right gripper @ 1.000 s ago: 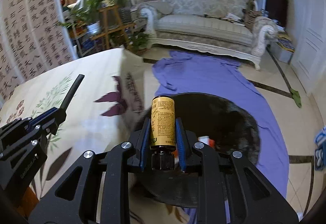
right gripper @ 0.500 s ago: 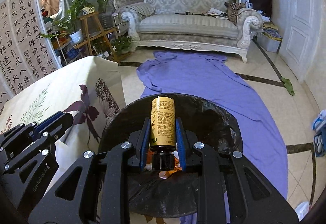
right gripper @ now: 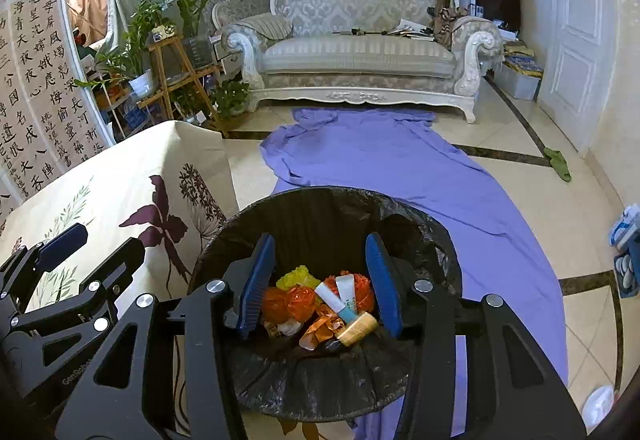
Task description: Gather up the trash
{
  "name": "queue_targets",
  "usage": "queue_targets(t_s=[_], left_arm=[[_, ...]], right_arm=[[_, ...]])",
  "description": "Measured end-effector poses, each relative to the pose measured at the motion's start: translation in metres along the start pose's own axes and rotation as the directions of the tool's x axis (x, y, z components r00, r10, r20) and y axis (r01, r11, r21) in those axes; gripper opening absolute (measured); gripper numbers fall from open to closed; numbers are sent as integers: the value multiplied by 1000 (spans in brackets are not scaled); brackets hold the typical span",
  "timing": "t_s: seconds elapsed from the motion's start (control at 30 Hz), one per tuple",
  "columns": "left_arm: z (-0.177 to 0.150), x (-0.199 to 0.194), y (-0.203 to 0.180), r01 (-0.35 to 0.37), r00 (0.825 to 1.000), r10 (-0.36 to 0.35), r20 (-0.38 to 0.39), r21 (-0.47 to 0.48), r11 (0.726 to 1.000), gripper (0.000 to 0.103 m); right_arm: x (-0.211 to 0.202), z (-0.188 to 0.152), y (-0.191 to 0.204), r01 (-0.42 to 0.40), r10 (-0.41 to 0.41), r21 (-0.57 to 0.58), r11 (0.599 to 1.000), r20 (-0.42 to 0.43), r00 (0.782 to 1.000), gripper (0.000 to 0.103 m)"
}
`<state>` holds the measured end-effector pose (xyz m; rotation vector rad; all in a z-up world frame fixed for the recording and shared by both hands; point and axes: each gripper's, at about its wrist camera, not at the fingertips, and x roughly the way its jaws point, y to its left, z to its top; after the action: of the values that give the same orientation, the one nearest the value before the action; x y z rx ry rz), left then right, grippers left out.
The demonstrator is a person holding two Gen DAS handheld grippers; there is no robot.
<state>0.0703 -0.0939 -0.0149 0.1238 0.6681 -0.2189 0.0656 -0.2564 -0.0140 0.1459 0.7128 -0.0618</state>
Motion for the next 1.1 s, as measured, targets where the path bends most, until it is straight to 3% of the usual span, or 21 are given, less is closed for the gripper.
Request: queue_targets(t_s=[0.27,0.57,1.1], left_arm=[[-7,-19,10,-23,1000,23,1,-46,999,80],[-17,-46,22,-72,997,73,12,-60,996,83],[-29,-72,37,-87,996,90,28,-93,992,83]], right_arm=[[-25,-6,7,17,-16,-17,1000,41,999,59],[-50,-18,17,15,-13,-32,999,59,998,60],[-77,-26,29,23,-17,-61,998,94,995,62]])
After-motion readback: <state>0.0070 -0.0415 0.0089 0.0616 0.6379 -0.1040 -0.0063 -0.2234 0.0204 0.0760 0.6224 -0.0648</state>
